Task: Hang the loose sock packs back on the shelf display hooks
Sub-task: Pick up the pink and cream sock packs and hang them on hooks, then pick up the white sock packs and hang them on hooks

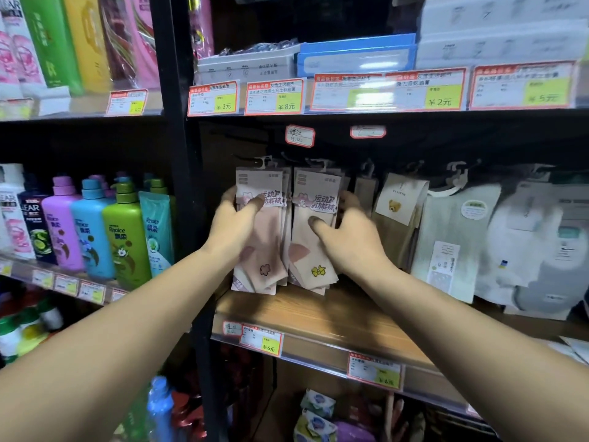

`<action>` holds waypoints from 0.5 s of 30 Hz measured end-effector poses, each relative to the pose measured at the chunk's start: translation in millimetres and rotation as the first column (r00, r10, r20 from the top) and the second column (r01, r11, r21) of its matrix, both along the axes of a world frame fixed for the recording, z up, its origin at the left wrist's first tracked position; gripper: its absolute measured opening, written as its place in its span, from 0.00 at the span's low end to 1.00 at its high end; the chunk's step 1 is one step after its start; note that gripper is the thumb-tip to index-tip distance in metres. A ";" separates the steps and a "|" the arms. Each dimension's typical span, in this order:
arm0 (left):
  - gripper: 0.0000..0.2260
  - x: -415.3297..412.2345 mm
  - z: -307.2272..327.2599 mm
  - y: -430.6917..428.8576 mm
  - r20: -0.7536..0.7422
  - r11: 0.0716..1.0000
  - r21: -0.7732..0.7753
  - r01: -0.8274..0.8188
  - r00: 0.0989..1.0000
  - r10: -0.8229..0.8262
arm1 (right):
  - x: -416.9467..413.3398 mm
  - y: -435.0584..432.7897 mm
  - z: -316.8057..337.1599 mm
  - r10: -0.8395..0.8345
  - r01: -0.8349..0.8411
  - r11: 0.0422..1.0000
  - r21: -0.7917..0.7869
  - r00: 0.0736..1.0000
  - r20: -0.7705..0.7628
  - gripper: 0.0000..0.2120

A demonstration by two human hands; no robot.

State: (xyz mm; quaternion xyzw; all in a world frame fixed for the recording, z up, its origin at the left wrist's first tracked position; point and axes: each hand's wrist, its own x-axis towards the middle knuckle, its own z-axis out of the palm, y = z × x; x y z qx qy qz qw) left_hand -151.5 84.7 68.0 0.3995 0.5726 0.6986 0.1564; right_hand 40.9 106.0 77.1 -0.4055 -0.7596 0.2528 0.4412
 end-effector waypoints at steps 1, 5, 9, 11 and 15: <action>0.26 1.5 -0.4 -5.5 -0.040 1.000 -0.008 -0.019 0.999 0.018 | 5.2 -4.3 -0.4 0.014 -0.014 1.000 0.002 1.000 -0.004 0.26; 0.30 11.1 -4.3 -31.0 -0.171 0.998 -0.036 -0.057 0.984 0.050 | 31.2 -20.8 -8.2 0.081 -0.082 0.996 -0.043 0.997 -0.017 0.26; 0.22 36.4 -12.7 -53.4 -0.355 0.998 -0.054 -0.032 0.935 0.011 | 71.3 -36.6 -21.7 0.122 -0.125 0.991 -0.052 0.991 -0.054 0.27; 0.14 63.6 -15.1 -58.2 -0.380 0.999 -0.040 0.036 0.924 -0.049 | 97.8 -39.5 -29.3 0.117 -0.123 0.990 -0.074 0.990 -0.072 0.32; 0.08 127.0 -21.3 -57.5 -0.323 0.955 -0.074 0.287 0.899 -0.296 | 151.3 -42.6 -40.1 0.076 -0.087 0.992 -0.094 0.991 -0.113 0.33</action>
